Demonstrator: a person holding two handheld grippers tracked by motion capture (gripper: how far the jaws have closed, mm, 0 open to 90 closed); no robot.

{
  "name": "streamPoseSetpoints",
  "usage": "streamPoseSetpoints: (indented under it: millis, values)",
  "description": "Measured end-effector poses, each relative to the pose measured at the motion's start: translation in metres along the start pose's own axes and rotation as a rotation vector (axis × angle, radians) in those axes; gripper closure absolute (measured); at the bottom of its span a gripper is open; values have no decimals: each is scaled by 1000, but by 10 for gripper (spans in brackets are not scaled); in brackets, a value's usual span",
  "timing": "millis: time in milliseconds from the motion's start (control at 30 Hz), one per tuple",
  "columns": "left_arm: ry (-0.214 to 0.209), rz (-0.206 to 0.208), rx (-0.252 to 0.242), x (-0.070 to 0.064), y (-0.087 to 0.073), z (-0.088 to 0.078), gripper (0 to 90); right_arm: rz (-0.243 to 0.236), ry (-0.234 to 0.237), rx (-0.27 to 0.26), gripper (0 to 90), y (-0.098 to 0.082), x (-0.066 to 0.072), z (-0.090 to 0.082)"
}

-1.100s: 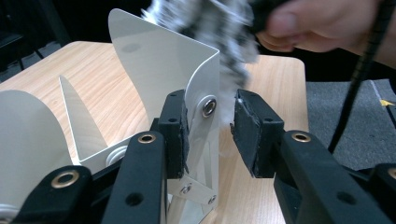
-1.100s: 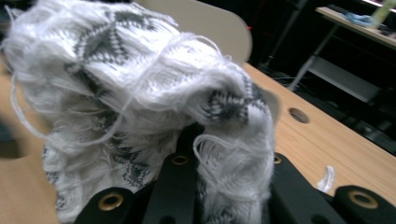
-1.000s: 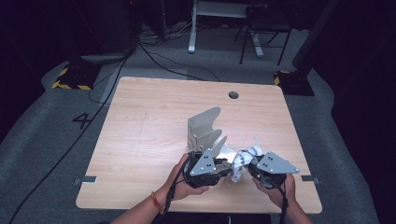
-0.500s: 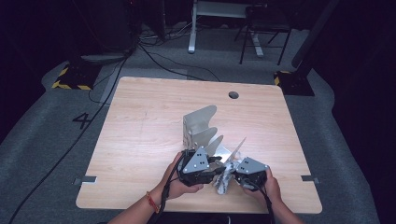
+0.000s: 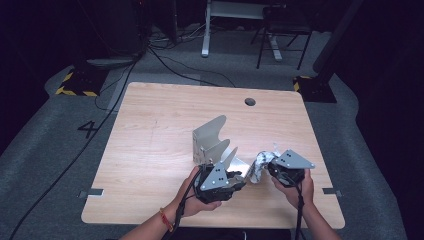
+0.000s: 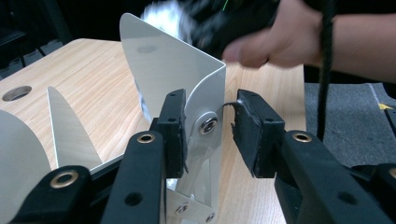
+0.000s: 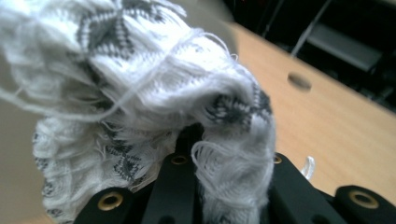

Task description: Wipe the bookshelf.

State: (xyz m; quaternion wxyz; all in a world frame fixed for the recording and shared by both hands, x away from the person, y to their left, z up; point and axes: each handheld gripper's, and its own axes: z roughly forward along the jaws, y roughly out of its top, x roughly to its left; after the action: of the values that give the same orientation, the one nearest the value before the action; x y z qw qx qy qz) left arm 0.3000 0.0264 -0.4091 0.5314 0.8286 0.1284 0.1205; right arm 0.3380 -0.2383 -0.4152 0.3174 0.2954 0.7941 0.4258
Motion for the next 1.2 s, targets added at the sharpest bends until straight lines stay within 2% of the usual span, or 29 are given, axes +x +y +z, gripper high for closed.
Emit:
streamPoseSetpoints:
  millis: [67,133,300,400,500,600,700,733,767,900,1067,1200]
  values:
    - [4,-2,-3,0,0,1,678,-13,24,-42,828,9,5,-11]
    - [7,1,-1,-1,0,1,683,-49,38,-64,830,15,13,-19]
    - [7,-3,1,0,-1,-1,699,-99,103,-73,832,18,33,-27]
    - [1,-9,-1,0,-1,-2,699,-141,175,-17,831,13,46,-25]
    - [4,-10,-1,0,-1,-2,699,-192,216,55,830,0,57,-15]
    - [5,-6,2,-1,-1,-2,697,-149,239,149,830,-17,58,3]
    - [3,-6,2,-1,-1,-1,696,-132,221,227,830,-33,55,23]
    - [3,-3,4,-1,-1,-1,697,-108,220,238,830,-36,52,28]
    - [4,1,7,-1,0,-2,699,-90,216,244,831,-38,49,32]
    - [5,11,10,-1,0,-1,705,-40,138,240,830,-40,32,42]
    - [14,18,14,-2,1,-1,712,29,61,187,830,-34,10,46]
    - [12,21,14,-1,1,0,723,51,28,98,830,-18,1,29]
